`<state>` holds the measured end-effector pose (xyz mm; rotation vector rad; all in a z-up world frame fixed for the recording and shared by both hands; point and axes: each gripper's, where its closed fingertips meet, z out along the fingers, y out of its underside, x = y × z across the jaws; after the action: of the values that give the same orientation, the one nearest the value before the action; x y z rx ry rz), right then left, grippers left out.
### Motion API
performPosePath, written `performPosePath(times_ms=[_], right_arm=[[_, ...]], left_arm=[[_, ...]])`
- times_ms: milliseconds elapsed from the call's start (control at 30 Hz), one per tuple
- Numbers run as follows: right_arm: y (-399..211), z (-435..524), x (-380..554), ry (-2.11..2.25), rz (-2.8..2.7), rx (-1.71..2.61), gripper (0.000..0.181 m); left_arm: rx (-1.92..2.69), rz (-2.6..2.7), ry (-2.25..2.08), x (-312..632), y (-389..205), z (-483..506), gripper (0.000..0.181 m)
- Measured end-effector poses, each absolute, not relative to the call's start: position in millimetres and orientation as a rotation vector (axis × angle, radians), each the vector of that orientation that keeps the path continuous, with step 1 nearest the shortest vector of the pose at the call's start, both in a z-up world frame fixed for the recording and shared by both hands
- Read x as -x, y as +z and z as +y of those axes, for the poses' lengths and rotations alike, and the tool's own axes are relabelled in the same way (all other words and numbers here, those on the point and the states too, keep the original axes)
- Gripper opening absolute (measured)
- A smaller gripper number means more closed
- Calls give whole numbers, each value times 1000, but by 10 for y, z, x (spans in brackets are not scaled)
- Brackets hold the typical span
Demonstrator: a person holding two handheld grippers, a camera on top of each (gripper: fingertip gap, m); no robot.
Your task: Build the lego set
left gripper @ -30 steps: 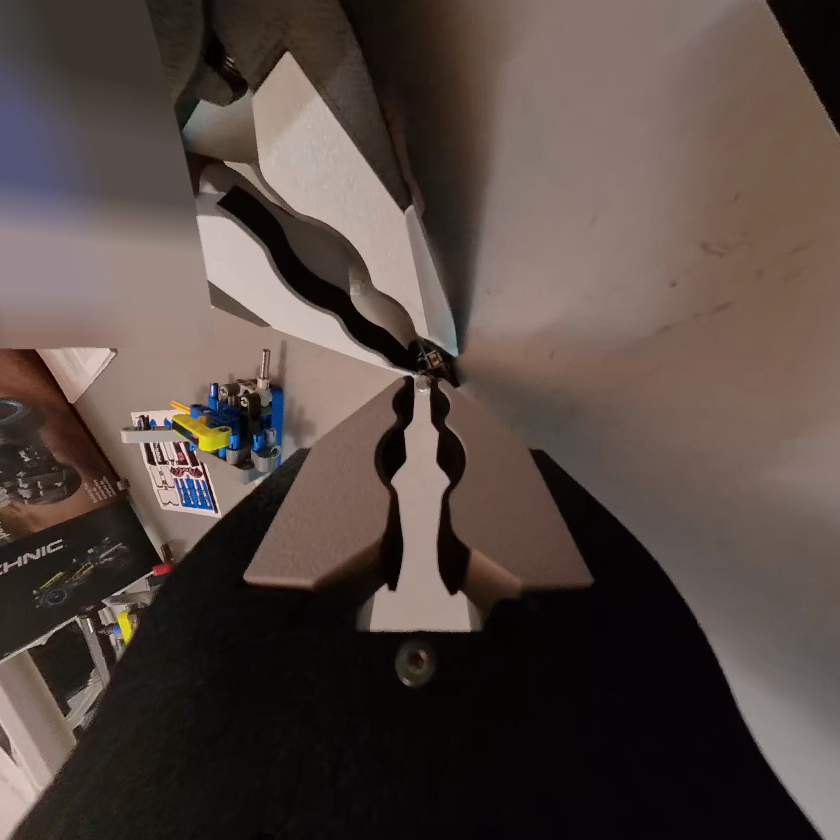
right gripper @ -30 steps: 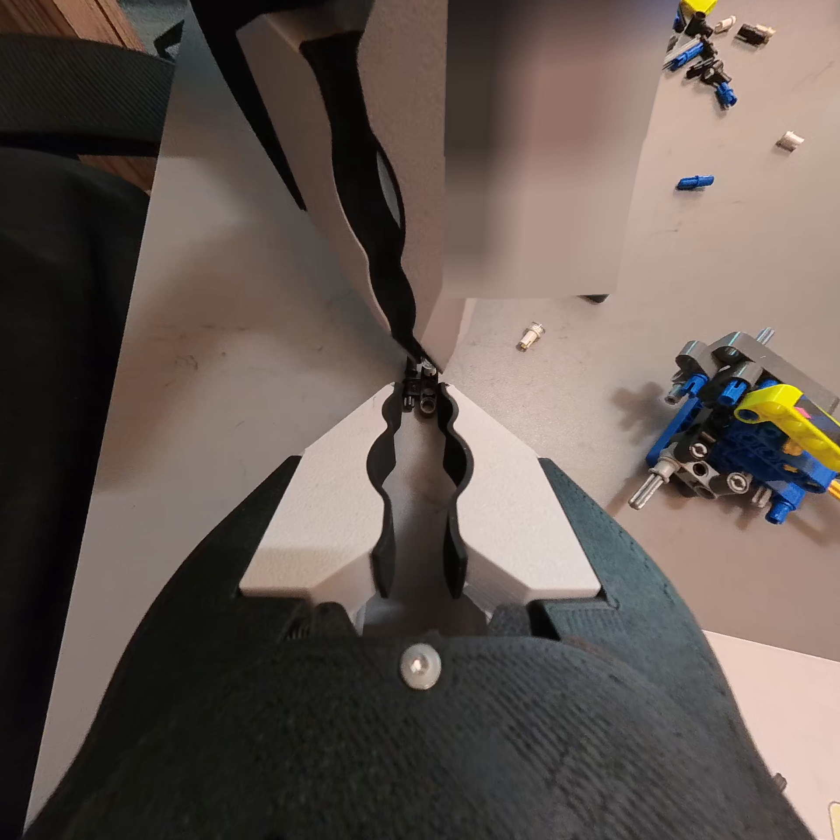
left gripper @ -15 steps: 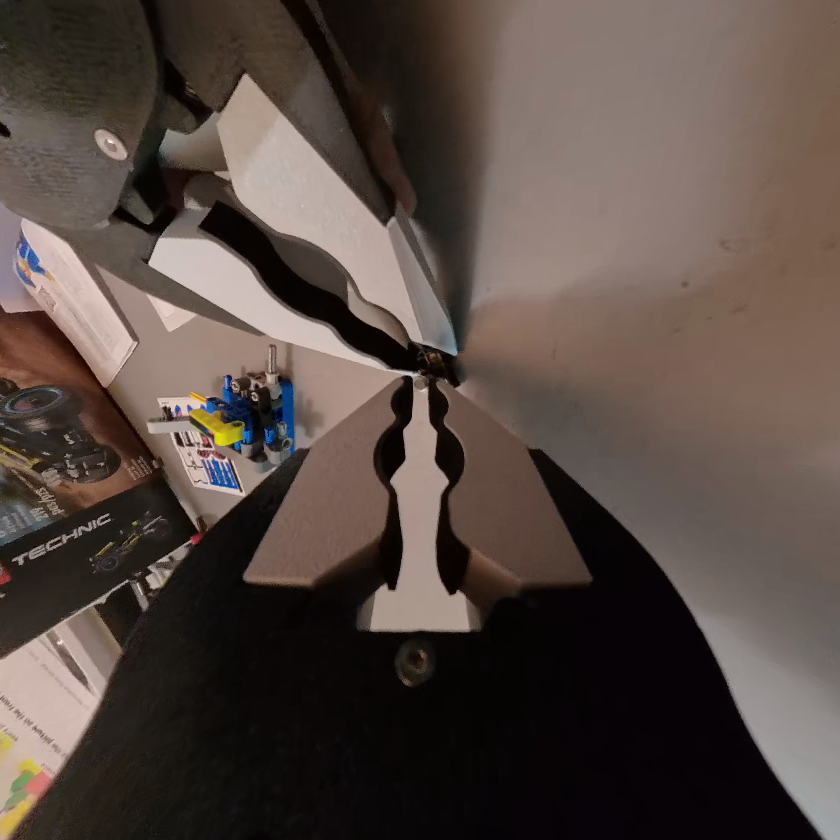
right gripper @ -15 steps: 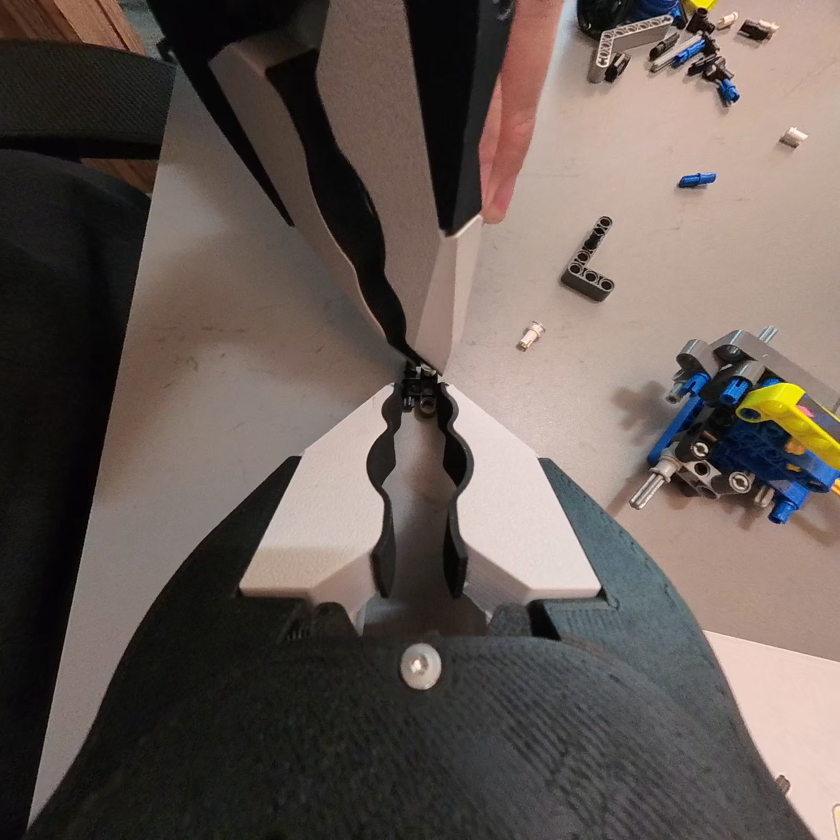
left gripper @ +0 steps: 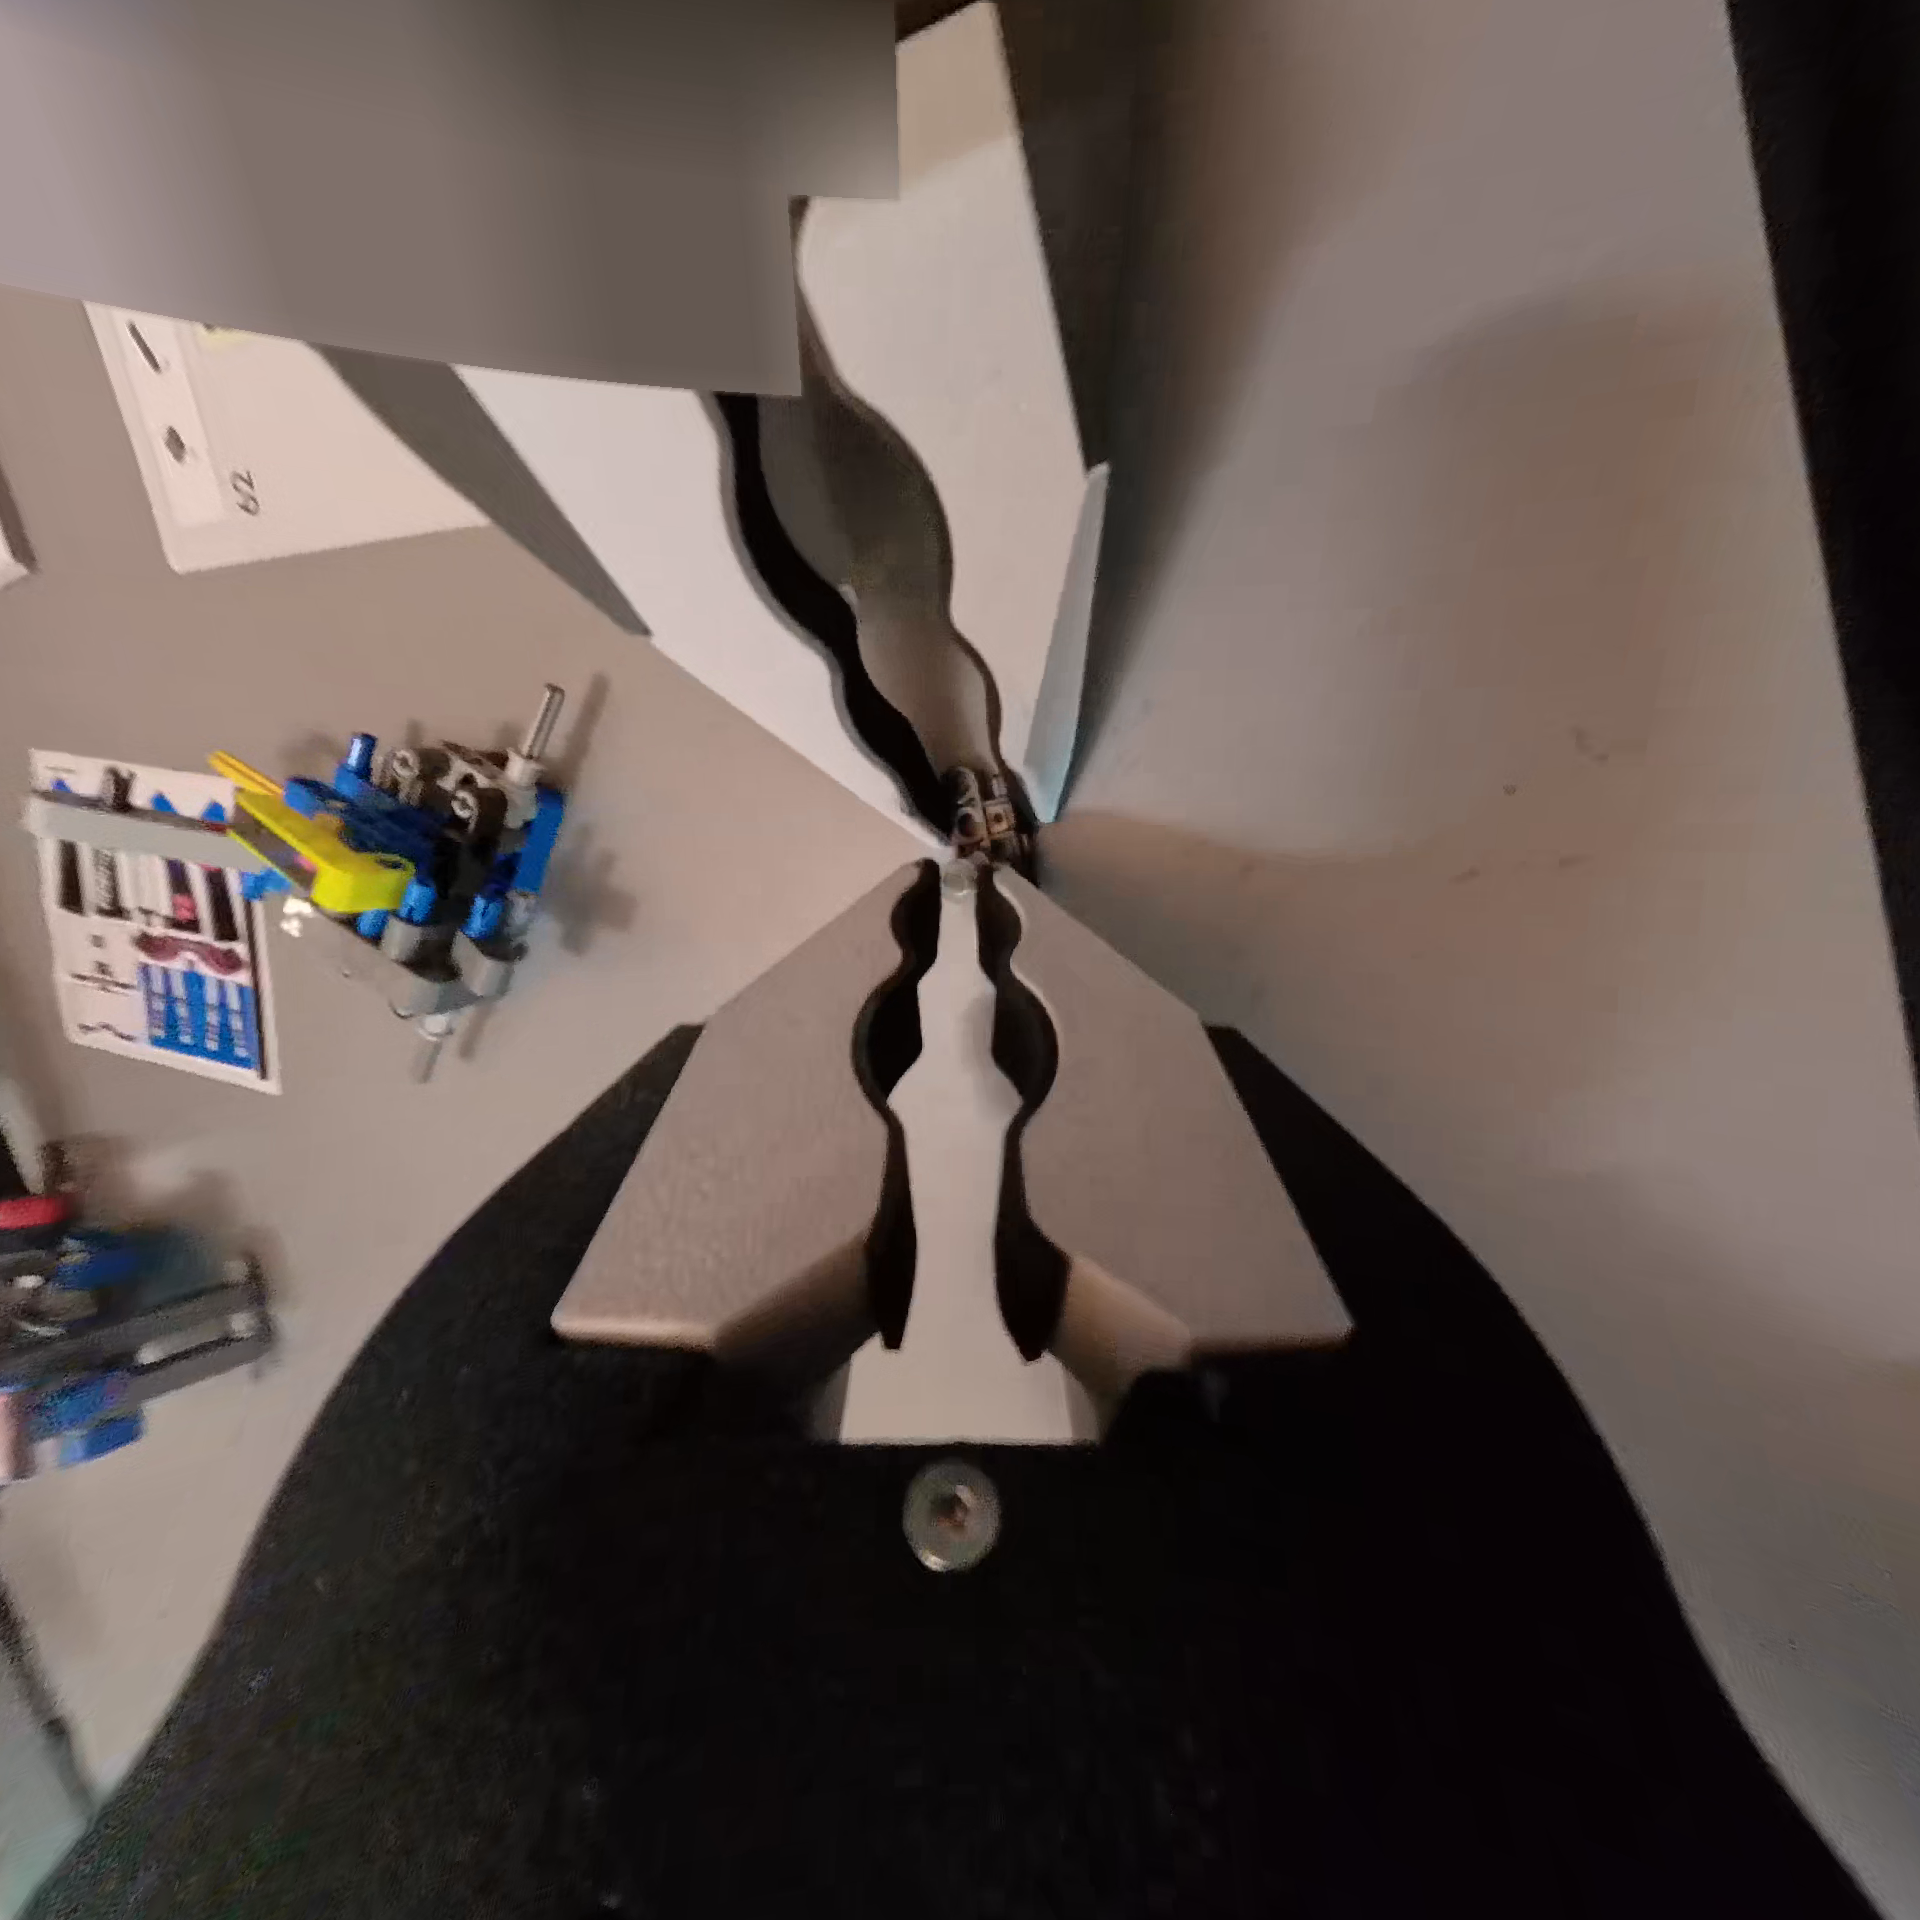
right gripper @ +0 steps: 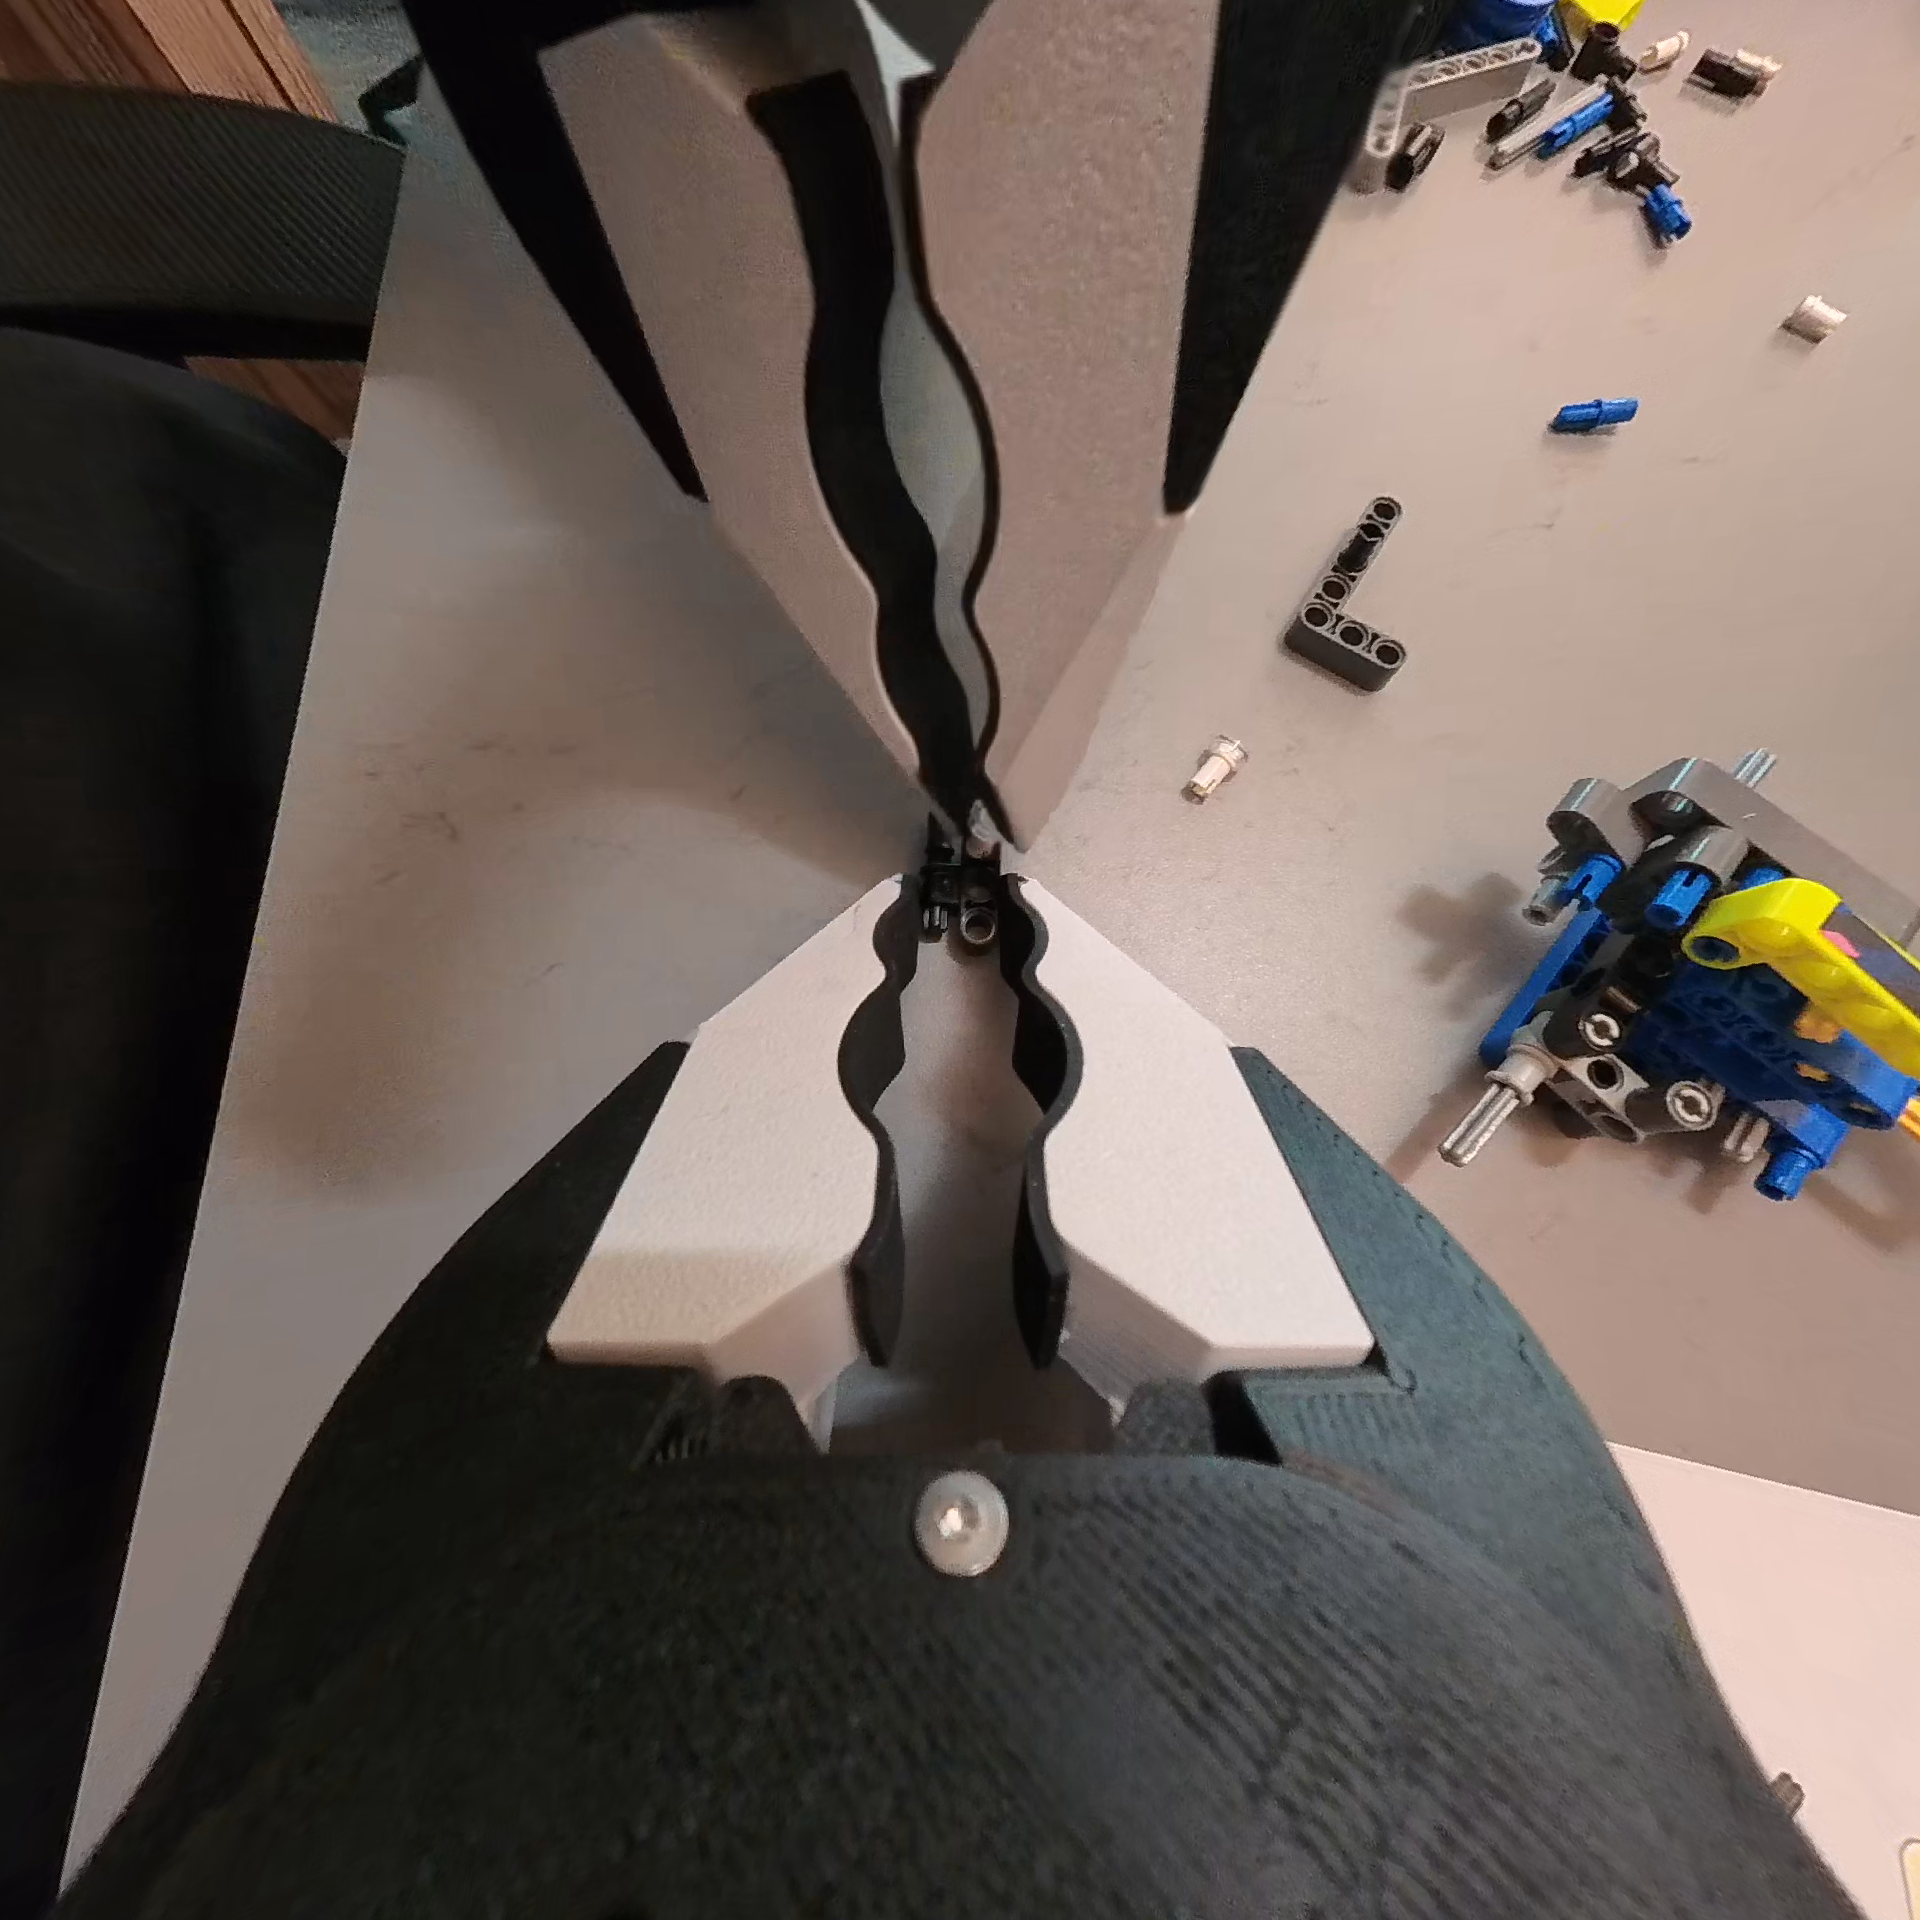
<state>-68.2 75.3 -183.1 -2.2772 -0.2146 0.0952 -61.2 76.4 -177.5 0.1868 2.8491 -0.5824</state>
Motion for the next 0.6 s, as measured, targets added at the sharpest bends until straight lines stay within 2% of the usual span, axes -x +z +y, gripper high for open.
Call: performPosePath(times_ms=[233, 500, 600], right_arm=[[-1832, 754, 684, 95, -217, 2277, 15], [-1832, 759, 654, 90, -194, 2279, 15], [-1831, 759, 649, 92, -189, 2280, 15]], left_arm=[[-135, 2833, -651, 608, -1771, 767, 4], [-500, 2528, -407, 567, -1753, 761, 4], [-340, 2580, -483, 564, -1764, 753, 4]])
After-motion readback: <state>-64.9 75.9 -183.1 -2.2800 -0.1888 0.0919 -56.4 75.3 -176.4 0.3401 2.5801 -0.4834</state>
